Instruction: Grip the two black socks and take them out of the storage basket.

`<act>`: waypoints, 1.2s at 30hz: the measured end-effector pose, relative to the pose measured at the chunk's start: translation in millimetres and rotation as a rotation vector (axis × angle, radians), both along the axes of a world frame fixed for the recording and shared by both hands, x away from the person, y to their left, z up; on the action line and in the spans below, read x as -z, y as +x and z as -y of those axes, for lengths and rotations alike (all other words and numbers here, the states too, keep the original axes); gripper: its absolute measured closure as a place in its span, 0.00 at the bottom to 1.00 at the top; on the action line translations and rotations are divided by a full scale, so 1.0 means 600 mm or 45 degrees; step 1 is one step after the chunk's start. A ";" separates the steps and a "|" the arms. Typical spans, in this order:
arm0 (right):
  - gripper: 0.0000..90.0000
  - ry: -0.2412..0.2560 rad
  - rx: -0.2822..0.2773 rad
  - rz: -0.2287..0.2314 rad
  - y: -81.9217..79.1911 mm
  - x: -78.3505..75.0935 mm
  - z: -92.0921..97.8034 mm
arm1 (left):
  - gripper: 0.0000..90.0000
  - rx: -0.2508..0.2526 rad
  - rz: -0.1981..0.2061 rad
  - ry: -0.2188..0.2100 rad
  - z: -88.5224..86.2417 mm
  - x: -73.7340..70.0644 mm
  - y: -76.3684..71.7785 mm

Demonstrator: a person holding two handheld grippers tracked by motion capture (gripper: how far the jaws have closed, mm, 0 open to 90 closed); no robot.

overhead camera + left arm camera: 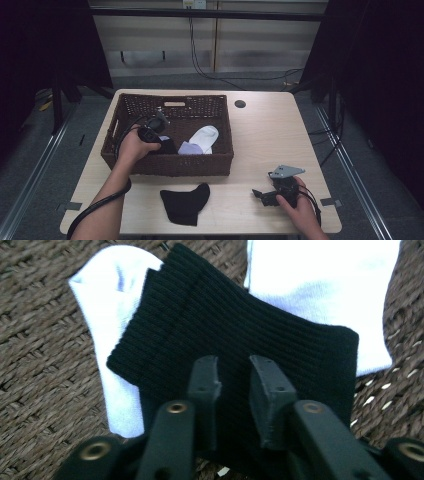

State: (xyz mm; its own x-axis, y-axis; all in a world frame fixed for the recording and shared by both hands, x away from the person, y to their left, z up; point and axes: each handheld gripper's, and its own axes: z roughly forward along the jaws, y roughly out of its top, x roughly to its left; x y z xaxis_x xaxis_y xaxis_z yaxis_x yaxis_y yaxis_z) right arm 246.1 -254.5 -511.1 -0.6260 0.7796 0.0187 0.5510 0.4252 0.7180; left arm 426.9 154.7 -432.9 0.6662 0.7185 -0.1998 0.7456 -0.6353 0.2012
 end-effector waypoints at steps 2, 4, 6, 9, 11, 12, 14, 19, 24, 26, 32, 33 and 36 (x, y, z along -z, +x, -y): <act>0.11 0.000 0.000 0.000 0.000 0.000 0.000 | 0.96 0.002 -0.026 -0.014 0.000 0.000 0.002; 0.11 0.000 0.000 0.000 0.000 0.000 0.000 | 1.00 0.006 -0.032 -0.016 0.000 0.000 0.002; 0.11 0.001 0.000 0.001 0.000 0.000 0.000 | 1.00 0.012 -0.037 -0.013 0.000 -0.001 0.002; 0.11 0.000 0.000 0.000 0.000 0.000 0.000 | 1.00 0.027 -0.031 -0.001 0.002 -0.010 0.002; 0.11 0.000 0.000 0.000 0.000 0.000 0.000 | 0.94 0.035 0.004 -0.012 0.001 -0.023 0.005; 0.11 0.000 0.000 0.000 0.000 0.000 0.000 | 0.94 0.029 0.024 -0.020 0.001 -0.030 0.007; 0.11 0.000 0.000 0.000 0.000 0.000 0.000 | 0.80 0.014 0.061 -0.019 0.000 -0.040 0.014; 0.11 0.001 0.001 -0.001 0.000 0.000 0.000 | 0.56 0.054 0.047 -0.039 0.005 -0.023 0.027; 0.11 0.000 0.002 -0.001 0.000 0.000 0.000 | 0.48 0.069 -0.049 0.031 0.014 -0.001 0.032; 0.11 0.001 0.001 -0.001 0.000 0.000 0.000 | 0.47 0.078 -0.057 0.021 0.015 -0.001 0.033; 0.11 0.004 0.005 -0.001 0.000 0.000 0.000 | 0.41 0.111 -0.021 -0.009 0.026 -0.006 0.042; 0.11 0.004 0.005 -0.001 0.000 0.000 0.000 | 0.41 0.122 -0.023 -0.014 0.030 -0.005 0.043; 0.11 0.004 0.005 -0.001 0.000 0.000 -0.001 | 0.37 0.204 -0.025 -0.007 0.041 0.001 0.044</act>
